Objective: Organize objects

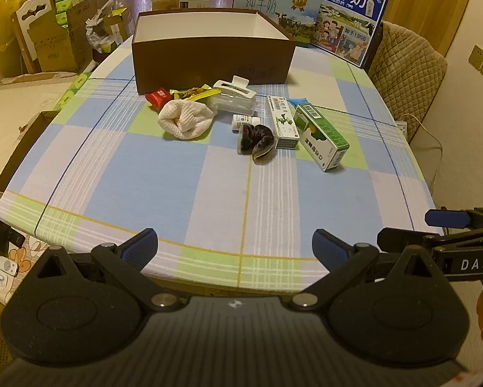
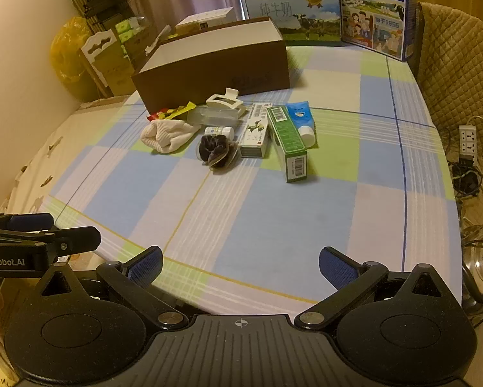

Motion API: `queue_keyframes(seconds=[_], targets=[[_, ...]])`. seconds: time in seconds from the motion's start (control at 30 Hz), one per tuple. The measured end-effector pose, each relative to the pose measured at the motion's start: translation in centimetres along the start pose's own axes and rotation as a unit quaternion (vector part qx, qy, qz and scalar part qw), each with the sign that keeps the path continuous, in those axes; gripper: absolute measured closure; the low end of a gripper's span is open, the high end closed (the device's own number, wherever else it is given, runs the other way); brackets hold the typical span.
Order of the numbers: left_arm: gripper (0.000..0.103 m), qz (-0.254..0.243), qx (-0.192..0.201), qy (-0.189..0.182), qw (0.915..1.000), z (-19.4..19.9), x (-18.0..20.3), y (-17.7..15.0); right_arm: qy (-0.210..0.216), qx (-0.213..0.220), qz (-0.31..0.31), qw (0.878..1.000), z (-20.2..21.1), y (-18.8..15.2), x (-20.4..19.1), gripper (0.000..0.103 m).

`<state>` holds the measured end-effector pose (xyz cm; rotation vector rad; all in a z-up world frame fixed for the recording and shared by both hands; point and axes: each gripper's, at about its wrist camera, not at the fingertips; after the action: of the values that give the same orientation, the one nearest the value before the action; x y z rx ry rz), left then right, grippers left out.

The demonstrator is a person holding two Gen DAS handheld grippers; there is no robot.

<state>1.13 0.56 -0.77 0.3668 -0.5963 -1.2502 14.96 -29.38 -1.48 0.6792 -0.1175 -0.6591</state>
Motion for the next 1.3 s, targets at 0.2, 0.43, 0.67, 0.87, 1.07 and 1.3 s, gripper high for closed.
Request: queue_keyframes(seconds=[0.2,0.43,0.67,0.87,1.07,1.3], targets=[[0.002,0.004,-0.002,0.005,1.0,-0.2,0.0,0.3,0.003,-0.002,0.001,1.0,-0.3,0.2,0.1,0.002],[0.002,0.007,-0.004,0.008,0.9999,-0.6,0.0,0.5,0.012,-0.008,0.014,1.0,-0.8,0.6,0.3,0.002],[0.002,0.011,-0.006,0.01,0.9999,-1.0,0.2,0.8,0.015,-0.011,0.017,1.0,-1.2,0.8,0.5,0.002],[0.002,0.013,-0.008,0.012,0.9998,-1.4,0.3,1.1,0.017,-0.015,0.019,1.0,-1.6,1.2,0.9,0.002],[0.002,0.015,-0.012,0.016,0.9997,-1.9,0.6,1.4,0.019,-0.019,0.022,0.999,-2.0,1.6,1.3,0.002],[0.002,0.019,-0.016,0.022,0.9994,-2.6,0.8,2.0,0.023,-0.022,0.026,0.999,-2.7,2.2,2.0,0.002]])
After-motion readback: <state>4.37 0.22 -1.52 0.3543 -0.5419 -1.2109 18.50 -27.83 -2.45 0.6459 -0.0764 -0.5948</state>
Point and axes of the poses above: each gripper's, at about its wrist camera, not at the fingertips, and z roughly against the way its jaws point, x to its right, y to its top, and after that the axes turned 11 degrees about z, right-handed
